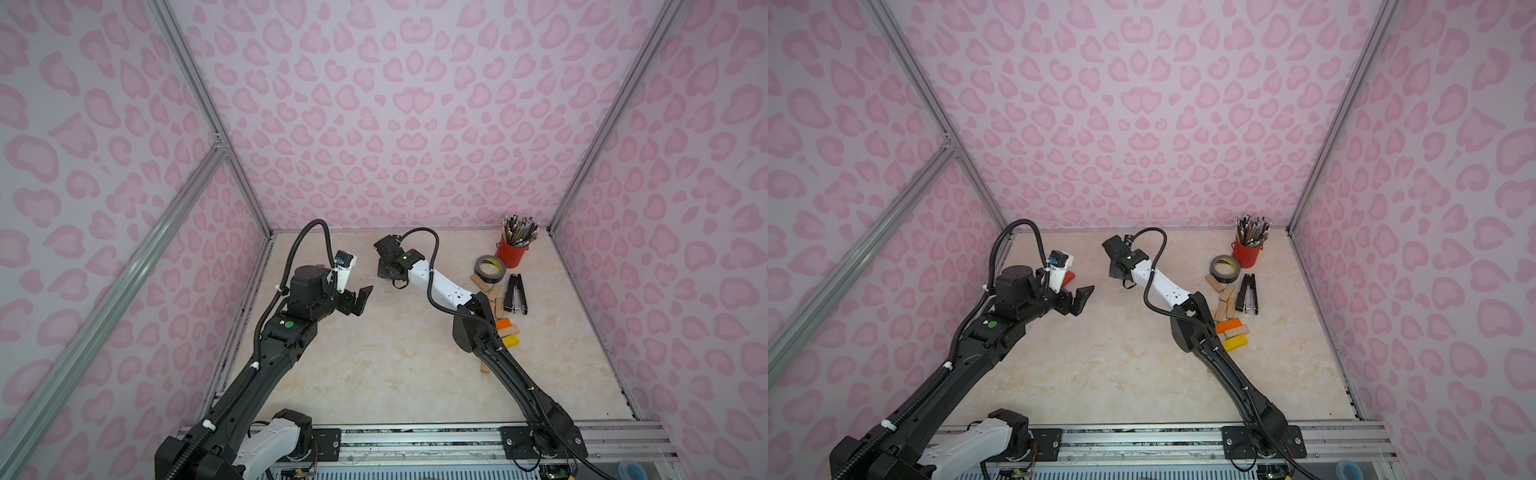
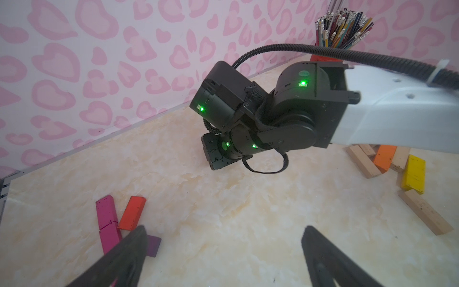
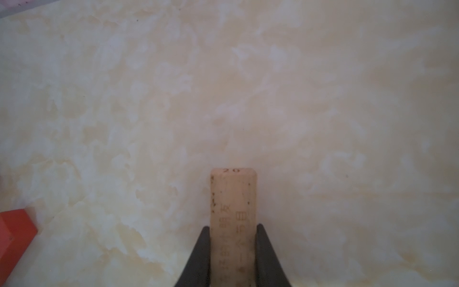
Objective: Assemble the letter k with building blocks
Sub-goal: Place the building block at the center of the board.
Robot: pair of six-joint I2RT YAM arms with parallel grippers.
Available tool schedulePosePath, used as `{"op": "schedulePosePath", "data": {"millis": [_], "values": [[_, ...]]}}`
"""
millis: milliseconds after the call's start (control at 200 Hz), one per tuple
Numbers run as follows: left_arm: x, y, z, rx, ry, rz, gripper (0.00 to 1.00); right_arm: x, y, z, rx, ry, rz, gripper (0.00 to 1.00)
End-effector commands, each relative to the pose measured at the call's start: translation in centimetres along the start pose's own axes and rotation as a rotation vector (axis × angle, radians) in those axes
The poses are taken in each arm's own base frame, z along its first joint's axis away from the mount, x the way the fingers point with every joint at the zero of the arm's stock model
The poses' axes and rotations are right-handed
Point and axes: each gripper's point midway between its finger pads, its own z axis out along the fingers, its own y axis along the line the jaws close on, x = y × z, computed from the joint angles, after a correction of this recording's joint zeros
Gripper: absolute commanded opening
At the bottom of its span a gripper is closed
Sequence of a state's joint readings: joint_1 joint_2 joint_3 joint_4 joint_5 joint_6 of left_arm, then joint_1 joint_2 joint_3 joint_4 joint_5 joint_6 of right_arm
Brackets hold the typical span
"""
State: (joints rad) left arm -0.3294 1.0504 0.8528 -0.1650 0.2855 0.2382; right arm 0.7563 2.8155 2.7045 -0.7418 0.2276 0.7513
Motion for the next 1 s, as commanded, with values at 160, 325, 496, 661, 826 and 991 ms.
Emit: {"op": "schedulePosePath", "data": {"millis": [160,325,496,661,826,991], "values": [[-1.1,0.1,0.0,0.006,-0.038,0.001,0.99,1.6,-0.5,0.9,0.012,0.05,0.029,0.35],[-1.1,0.1,0.0,0.007,-0.039,0.002,0.99,1.2,-0.2,0.3,0.005,0.046,0.029,0.35],[-1.1,0.1,0.0,0.009,-0.038,-0.001,0.99,0.4,0.4,-0.8,-0.021,0.036,0.027,0.4],[-1.1,0.1,0.0,0.007,-0.039,0.0,0.99,-1.6,1.4,-4.2,-0.061,0.012,-0.005,0.53],[-1.1,-0.2,-0.1,0.021,-0.045,0.008,0.99,-3.5,0.8,-9.6,-0.052,-0.014,-0.077,0.59],[-1.8,-2.1,-0.7,0.103,-0.099,0.041,0.99,-3.8,-2.5,-15.2,0.001,-0.041,-0.162,0.61]]}}
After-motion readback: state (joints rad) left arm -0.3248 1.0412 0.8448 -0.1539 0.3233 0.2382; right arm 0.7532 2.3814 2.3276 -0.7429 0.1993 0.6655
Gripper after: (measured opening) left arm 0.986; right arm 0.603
